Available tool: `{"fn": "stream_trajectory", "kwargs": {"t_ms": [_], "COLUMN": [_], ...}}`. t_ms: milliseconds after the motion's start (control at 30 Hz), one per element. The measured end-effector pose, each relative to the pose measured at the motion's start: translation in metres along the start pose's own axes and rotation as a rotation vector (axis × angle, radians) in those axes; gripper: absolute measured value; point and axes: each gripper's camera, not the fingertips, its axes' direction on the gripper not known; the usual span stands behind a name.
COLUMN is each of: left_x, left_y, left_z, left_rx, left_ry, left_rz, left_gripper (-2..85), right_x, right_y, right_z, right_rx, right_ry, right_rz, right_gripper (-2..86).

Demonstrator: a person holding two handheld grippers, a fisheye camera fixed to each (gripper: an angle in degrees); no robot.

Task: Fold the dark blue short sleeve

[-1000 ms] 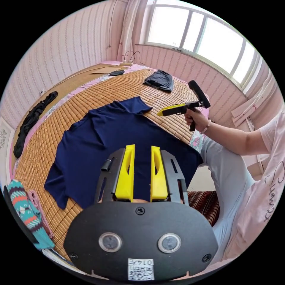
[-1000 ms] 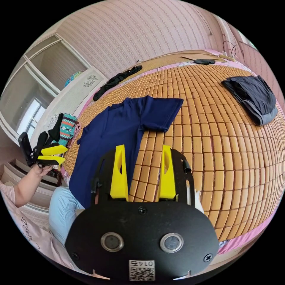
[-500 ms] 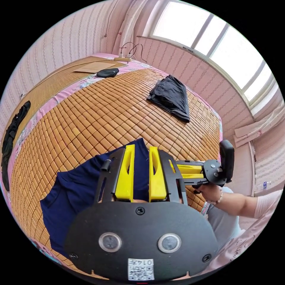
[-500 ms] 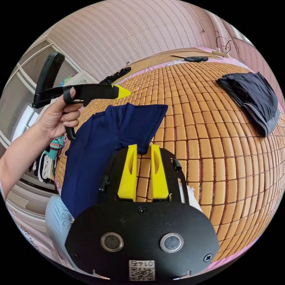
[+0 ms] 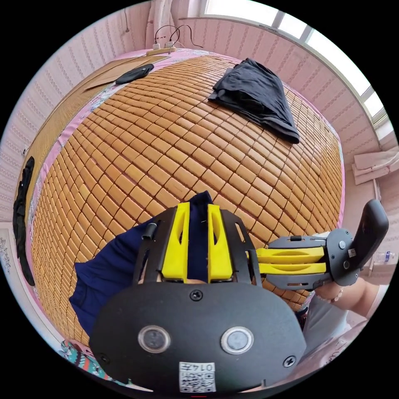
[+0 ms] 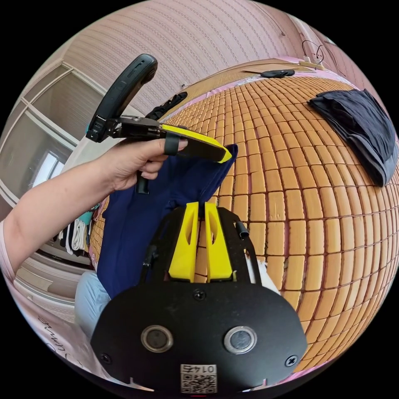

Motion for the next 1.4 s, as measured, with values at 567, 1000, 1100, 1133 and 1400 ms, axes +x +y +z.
{"fn": "stream_trajectory", "kwargs": {"t_ms": [567, 1000, 1100, 1133, 1400], "left_x": [-0.085, -0.092, -0.090, -0.091, -0.106], "left_y": [0.258, 0.307, 0.321, 0.325, 0.507], "left_z": [-0.077, -0.033, -0.031, -0.031, -0.098], "left_rx": [0.281, 0.087, 0.125, 0.126, 0.333], "left_ry": [0.083, 0.062, 0.035, 0.043, -0.028], "left_rz": [-0.367, -0.397, -0.399, -0.411, -0.624], "left_gripper": [4.8, 6.1, 5.1, 5.1, 7.6], "right_x": [-0.100, -0.150, -0.168, -0.174, -0.227], "right_y": [-0.014, -0.039, -0.042, -0.043, -0.045], "right_z": [0.016, 0.055, 0.060, 0.061, 0.065], "right_rx": [0.006, -0.166, -0.172, -0.176, -0.195], "right_ry": [-0.195, -0.209, -0.187, -0.176, -0.084], "right_rz": [-0.478, -0.484, -0.514, -0.523, -0.579], "right_gripper": [0.3, -0.1, -0.1, 0.0, 0.1]}}
